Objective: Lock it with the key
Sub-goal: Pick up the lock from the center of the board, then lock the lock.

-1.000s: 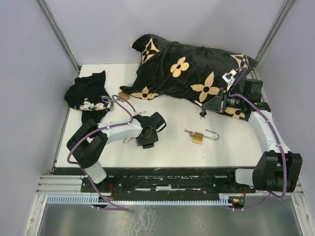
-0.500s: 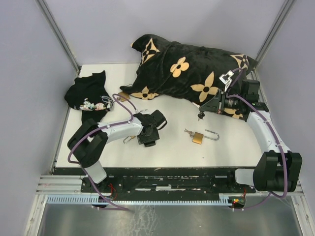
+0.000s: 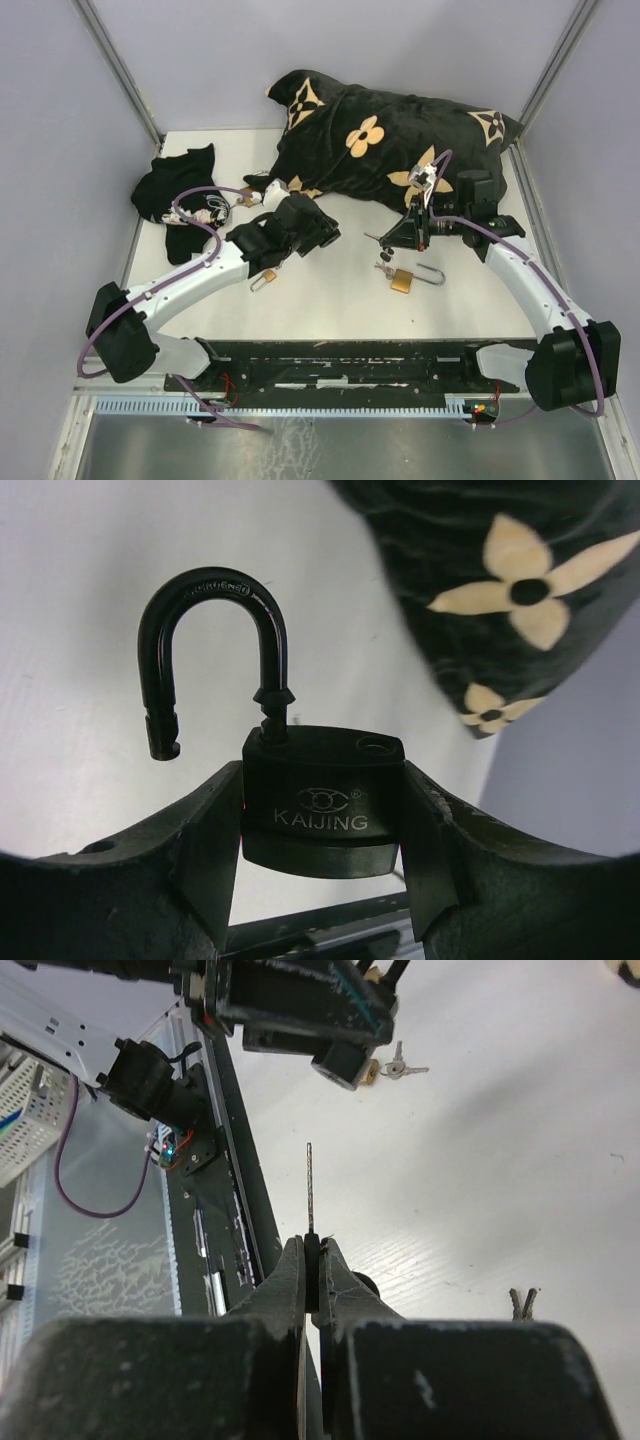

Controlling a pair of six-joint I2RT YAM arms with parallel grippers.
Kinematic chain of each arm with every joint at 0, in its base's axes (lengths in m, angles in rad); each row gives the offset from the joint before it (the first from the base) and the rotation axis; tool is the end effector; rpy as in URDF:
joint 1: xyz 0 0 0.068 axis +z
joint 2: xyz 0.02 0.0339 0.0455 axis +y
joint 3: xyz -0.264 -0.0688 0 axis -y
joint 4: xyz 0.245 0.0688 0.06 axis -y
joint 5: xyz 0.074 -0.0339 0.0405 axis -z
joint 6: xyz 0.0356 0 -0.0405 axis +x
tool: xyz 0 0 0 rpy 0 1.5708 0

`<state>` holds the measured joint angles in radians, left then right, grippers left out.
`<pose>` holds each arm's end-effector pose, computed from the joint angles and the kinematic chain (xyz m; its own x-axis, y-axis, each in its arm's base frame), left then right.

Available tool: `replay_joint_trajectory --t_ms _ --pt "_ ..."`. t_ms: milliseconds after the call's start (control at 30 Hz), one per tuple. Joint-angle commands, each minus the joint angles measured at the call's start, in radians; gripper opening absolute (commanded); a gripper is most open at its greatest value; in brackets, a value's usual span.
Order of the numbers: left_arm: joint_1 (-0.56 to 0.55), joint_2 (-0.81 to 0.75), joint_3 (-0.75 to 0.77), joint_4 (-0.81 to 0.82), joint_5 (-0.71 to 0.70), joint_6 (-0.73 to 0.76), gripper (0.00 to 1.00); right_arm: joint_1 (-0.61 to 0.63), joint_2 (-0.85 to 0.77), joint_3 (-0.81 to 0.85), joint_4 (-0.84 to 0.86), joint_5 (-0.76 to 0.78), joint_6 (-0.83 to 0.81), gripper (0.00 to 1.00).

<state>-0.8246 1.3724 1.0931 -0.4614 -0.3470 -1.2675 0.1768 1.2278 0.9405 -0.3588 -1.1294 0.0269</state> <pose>0.2121 -0.2116 0.2899 -0.6332 -0.6371 -0.4394 -0.2818 0.7186 -0.6358 0.2448 0.0764 0.2965 -0.6136 -0.0980 -0.7835 -0.7696 0.2963 0.5657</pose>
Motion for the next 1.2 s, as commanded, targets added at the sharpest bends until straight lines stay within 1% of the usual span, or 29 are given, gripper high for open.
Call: replay_joint_trajectory --t_ms 0,67,200,333,500,633,1167 --pt "0.009 -0.067 0.077 0.216 -0.037 -0.127 0.03 0.044 -0.068 0.080 -0.023 0.041 -0.093 0.02" --pt "0.008 -0.078 0.092 0.244 -0.026 -0.155 0.03 0.070 -0.073 0.110 -0.064 0.062 -0.121 0.02" --pt "0.009 -0.087 0.094 0.313 0.012 -0.206 0.03 0.159 -0.071 0.148 -0.144 0.174 -0.175 0.02" --pt "0.003 -0.084 0.089 0.345 0.037 -0.244 0.03 0.214 -0.059 0.161 -0.149 0.269 -0.176 0.02" --pt "-0.016 -0.083 0.074 0.375 0.044 -0.266 0.03 0.228 -0.032 0.161 -0.109 0.358 -0.142 0.02" --pt "-0.025 -0.087 0.063 0.375 0.038 -0.272 0.03 0.228 -0.013 0.182 -0.095 0.380 -0.120 0.02" --pt "-0.037 -0.104 0.025 0.367 0.013 -0.283 0.03 0.231 0.003 0.220 -0.058 0.355 -0.051 0.02"
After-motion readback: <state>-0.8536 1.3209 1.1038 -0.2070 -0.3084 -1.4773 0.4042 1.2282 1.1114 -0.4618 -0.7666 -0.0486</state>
